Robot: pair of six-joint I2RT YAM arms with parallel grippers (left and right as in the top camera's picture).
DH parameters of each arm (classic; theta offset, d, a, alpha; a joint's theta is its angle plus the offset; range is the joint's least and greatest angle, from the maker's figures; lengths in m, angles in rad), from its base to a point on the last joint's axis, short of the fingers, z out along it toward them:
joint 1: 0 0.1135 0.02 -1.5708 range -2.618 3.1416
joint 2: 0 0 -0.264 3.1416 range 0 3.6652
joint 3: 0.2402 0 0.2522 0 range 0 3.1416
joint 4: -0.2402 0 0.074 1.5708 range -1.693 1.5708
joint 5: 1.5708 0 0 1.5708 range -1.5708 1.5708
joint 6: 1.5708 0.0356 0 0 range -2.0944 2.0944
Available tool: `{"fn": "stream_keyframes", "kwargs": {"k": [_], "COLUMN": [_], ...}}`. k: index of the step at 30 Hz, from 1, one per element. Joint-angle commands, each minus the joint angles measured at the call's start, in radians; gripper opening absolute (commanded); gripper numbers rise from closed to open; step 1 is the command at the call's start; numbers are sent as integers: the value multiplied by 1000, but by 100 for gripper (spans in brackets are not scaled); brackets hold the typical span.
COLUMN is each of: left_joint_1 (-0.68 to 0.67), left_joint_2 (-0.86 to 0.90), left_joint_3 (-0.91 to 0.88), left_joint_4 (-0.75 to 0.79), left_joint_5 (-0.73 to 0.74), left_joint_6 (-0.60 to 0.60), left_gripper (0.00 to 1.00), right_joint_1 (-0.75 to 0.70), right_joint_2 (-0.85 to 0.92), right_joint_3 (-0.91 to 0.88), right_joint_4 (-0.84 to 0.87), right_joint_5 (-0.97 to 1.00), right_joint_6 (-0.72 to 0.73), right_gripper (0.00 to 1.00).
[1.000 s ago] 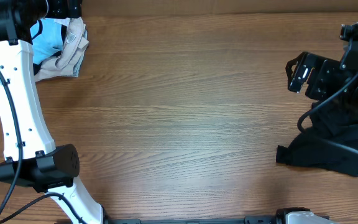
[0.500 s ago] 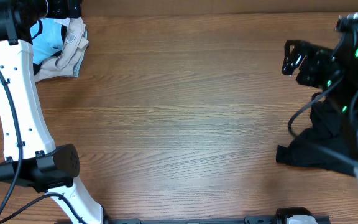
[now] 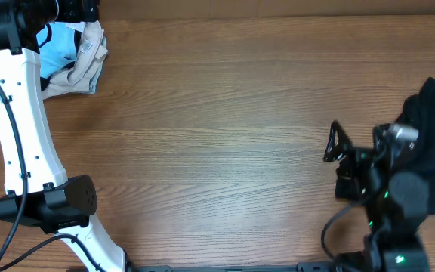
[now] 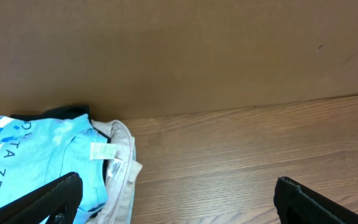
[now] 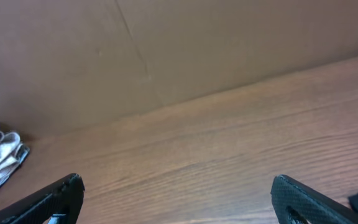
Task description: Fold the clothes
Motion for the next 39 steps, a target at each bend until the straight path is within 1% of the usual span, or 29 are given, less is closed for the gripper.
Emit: {"fn": "stream_keyframes", "kwargs": {"k": [1,5,10,13,18,39], "left_joint_1": [-7,-7,-7,-7,-7,-7], "left_joint_2": [-2,-2,-2,-2,-2,-2], "left_joint_3": [4,4,4,4,4,4], "left_joint_4": [1,1,1,1,1,1], "left_joint_5": [11,11,11,11,11,11], "left_joint_6": [-17,-17,-17,-17,-17,-17], "left_gripper": [100,100,100,100,100,100], "right_joint_1": [-3,-3,-3,-3,-3,-3], "right_joint_2": [-132,-253,-353,-396,-460,-459], "right_joint_3": [-179,-359,-449,-448,-448,-448], "right_joint_4": [93,209,206,142,147,145], "right_joint_5": [14,28,31,35,35,35], "right_joint_6": [3,3,2,2,2,2], "right_gripper": [100,100,100,100,100,100]}}
